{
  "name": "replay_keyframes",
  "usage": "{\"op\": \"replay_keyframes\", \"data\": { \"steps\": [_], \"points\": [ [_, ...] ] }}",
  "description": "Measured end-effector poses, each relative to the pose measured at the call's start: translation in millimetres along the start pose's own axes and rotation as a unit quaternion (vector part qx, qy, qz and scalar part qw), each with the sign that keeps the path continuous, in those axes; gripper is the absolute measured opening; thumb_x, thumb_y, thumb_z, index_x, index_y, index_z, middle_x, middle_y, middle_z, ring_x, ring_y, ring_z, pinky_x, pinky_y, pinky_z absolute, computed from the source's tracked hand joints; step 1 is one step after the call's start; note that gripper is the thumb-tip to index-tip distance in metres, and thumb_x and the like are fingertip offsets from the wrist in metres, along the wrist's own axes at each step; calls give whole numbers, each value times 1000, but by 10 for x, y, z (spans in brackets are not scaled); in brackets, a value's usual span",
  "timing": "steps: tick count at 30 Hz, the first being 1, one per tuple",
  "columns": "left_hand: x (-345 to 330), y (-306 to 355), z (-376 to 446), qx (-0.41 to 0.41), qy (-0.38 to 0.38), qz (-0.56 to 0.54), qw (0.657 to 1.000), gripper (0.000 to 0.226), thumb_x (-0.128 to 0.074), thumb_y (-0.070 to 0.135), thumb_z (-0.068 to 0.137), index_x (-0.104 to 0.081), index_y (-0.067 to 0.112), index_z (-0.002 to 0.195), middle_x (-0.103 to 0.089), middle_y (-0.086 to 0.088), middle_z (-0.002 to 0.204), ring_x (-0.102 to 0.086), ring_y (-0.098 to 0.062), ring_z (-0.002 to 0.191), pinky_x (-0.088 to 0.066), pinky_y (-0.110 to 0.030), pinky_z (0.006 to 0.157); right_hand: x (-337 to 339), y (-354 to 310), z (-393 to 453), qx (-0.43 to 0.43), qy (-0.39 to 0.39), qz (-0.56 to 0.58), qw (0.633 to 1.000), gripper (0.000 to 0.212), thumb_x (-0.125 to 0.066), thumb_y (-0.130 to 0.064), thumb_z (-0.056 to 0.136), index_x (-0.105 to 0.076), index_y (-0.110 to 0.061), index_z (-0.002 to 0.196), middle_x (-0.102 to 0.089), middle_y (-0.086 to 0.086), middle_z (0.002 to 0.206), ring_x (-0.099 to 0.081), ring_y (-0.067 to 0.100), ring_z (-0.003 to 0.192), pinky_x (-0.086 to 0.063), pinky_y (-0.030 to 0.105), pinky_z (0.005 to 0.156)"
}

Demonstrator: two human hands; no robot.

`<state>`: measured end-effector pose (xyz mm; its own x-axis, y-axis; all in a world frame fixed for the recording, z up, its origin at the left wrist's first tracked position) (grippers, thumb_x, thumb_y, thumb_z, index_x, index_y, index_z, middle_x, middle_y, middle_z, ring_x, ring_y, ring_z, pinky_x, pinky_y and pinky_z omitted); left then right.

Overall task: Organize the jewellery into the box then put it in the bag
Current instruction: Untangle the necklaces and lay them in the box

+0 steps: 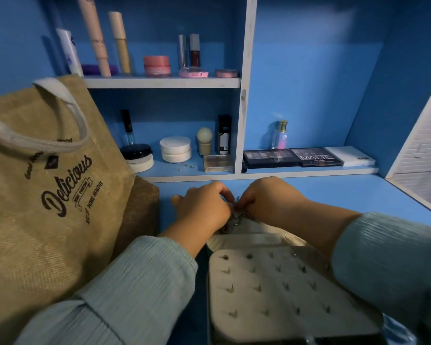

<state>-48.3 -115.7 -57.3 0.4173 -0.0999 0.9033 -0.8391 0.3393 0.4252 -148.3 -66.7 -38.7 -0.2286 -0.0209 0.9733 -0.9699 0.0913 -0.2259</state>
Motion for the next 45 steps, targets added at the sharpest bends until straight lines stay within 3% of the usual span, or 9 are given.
{"op": "replay_keyframes", "data": {
  "steps": [7, 11, 14, 20, 22, 25, 29, 39, 45],
  "points": [
    [-55, -53, 47, 14, -6, -6, 1000, 8, -55, 34, 89, -54, 37, 81, -49, 13, 86, -49, -17, 100, -20, -35, 81, -56, -30, 107, -12, -35, -49, 998, 26, -55, -20, 88, -71, -31, 106, -65, -2, 108, -59, 19, 96, -50, 29, 84],
    [-87, -77, 70, 29, -29, -3, 999, 13, -55, 35, 89, -49, 35, 77, -52, 11, 88, -48, -17, 94, -20, -36, 80, -70, 12, 172, -41, -56, -62, 996, 23, -56, -23, 88, -71, -19, 105, -67, 4, 105, -56, 17, 79, -45, 25, 67],
    [-91, -84, 74, 27, -42, -4, 999, 12, -54, 35, 89, -47, 35, 80, -56, 10, 93, -48, -16, 87, -18, -37, 81, -83, 14, 192, -37, -72, -81, 993, 24, -55, -23, 90, -70, -14, 106, -68, 6, 106, -59, 17, 83, -46, 26, 71],
    [-87, -90, 47, 29, -100, 5, 995, 10, -55, 36, 86, -51, 32, 79, -57, 3, 113, -51, -23, 110, -31, -45, 104, -31, -44, 57, -17, -93, -92, 991, 29, -52, -27, 90, -70, -10, 105, -67, 10, 107, -49, 15, 75, -36, 21, 59],
    [-113, -103, 33, 34, -122, 24, 992, 9, -54, 39, 86, -56, 31, 90, -54, 0, 121, -49, -25, 116, -32, -47, 104, -23, -57, 1, -13, -97, -77, 992, 28, -55, -26, 88, -70, -12, 107, -67, 9, 109, -53, 15, 80, -41, 23, 67],
    [-160, -122, 1, 37, -147, 69, 986, 37, -48, 43, 88, -55, 28, 121, -50, 1, 130, -44, -24, 122, -30, -45, 107, -23, -76, -85, 7, -88, -76, 993, 26, -57, -20, 88, -67, -21, 112, -61, -1, 118, -56, 16, 102, -42, 24, 84],
    [-140, -76, -28, 34, -152, 122, 980, 36, -46, 41, 90, -54, 32, 124, -50, 4, 132, -40, -25, 126, -21, -50, 109, -7, -106, -172, 29, -59, -75, 995, 27, -59, -18, 87, -63, -34, 109, -54, -7, 127, -52, 17, 112, -46, 30, 94],
    [-23, 72, -111, 10, -162, 265, 951, 32, -42, 41, 94, -54, 39, 124, -51, 5, 130, -40, -24, 123, -16, -49, 102, 11, -190, -238, 58, -78, -125, 987, 31, -50, -20, 94, -64, -37, 115, -56, -8, 120, -52, 17, 109, -40, 23, 87],
    [0, 130, -225, -12, -191, 281, 940, 35, -40, 32, 96, -49, 41, 129, -47, 2, 134, -34, -27, 128, -15, -49, 103, 2, -101, -204, 31, -70, -38, 996, 25, -54, -15, 91, -73, -30, 95, -54, -14, 83, -52, 9, 86, -42, 20, 78]
  ]
}}
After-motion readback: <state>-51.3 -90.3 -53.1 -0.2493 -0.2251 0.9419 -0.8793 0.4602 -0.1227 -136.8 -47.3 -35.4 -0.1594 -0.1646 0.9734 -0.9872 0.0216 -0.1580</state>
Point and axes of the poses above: each hand's wrist, its own z-axis towards the middle knuckle, its own x-axis out of the back of the hand, y = z × x, the point moved 7 cm from there along z, towards the middle knuckle
